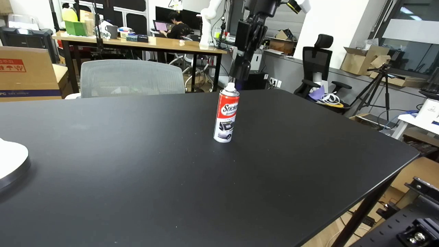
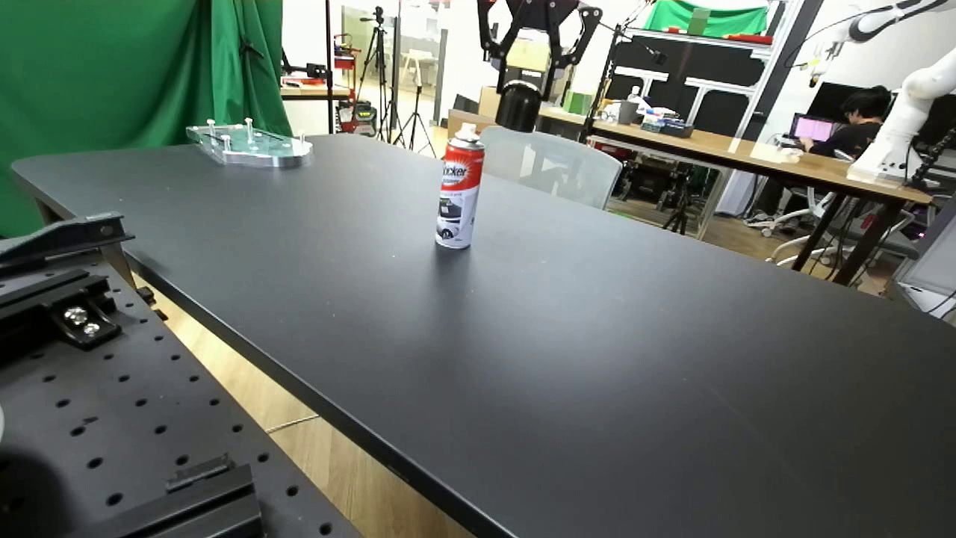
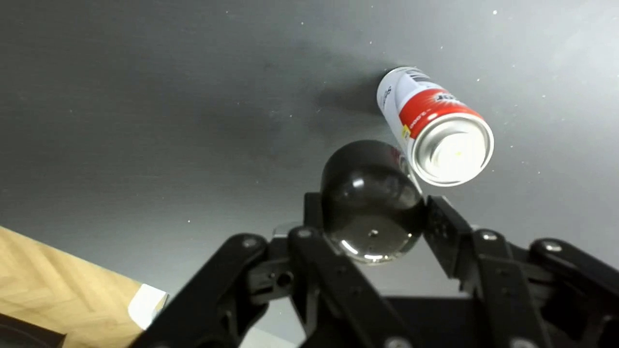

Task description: Take the top off the bottle

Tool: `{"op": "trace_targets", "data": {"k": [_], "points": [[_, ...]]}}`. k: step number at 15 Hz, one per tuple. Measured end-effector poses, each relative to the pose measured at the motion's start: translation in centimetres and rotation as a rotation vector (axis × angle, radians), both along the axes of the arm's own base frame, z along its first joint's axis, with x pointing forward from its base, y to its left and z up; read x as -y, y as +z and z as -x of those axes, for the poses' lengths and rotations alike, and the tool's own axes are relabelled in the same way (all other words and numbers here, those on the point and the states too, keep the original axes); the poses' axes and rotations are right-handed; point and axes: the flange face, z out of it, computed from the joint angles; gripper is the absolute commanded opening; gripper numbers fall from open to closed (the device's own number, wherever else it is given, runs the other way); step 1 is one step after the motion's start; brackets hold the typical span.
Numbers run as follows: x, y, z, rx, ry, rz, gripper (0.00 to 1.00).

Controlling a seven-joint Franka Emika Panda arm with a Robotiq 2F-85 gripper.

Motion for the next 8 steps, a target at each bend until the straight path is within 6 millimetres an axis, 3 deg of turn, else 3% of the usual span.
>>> {"op": "trace_targets", "data": {"k": [8], "points": [[4.2,-1.8,0.5,-0.034,-0.112,0.025,0.31]]}}
